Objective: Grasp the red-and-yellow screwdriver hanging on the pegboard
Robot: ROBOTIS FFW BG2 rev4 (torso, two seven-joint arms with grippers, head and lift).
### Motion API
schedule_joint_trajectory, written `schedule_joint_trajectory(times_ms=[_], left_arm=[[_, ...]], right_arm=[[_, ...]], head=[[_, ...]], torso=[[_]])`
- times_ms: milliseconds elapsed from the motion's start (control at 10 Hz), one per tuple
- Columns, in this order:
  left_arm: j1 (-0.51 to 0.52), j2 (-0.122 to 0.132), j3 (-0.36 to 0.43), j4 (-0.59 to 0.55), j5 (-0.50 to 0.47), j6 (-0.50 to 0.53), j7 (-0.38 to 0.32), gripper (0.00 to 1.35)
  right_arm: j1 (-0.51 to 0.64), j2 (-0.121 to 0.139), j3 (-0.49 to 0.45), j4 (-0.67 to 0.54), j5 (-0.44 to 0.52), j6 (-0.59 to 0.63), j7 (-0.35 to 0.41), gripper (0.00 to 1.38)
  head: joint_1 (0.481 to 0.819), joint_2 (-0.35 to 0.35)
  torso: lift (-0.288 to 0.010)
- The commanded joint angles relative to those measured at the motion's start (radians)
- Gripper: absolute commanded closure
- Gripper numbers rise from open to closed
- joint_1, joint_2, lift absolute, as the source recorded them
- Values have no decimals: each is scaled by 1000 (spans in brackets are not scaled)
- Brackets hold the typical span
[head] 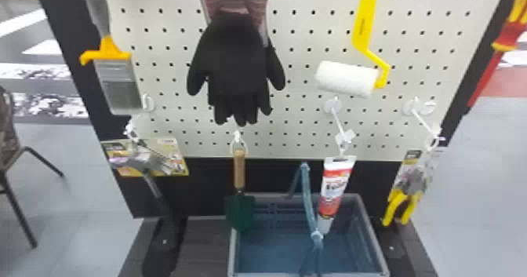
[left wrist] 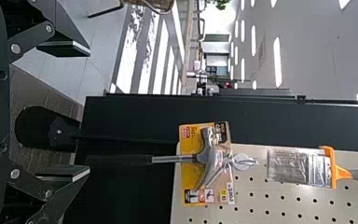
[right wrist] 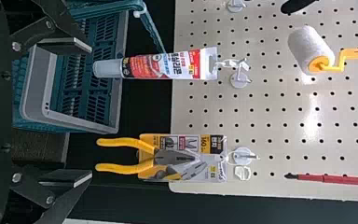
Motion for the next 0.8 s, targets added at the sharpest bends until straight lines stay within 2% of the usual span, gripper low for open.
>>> schedule_joint_trajectory(times_ms=[0,500,700], left_arm=[[2,0,0,0,-1,0,0,383],[2,0,0,0,-1,0,0,383],[2,0,2,0,-1,0,0,383]], right_arm=[[2,1,0,2,2,0,0,335],[2,9,0,-79,2,29,0,335],[2,12,0,-157,0,66,-1,335]], head=[[549,0],[549,0],[549,0]], torso=[[-100],[-100],[-100]])
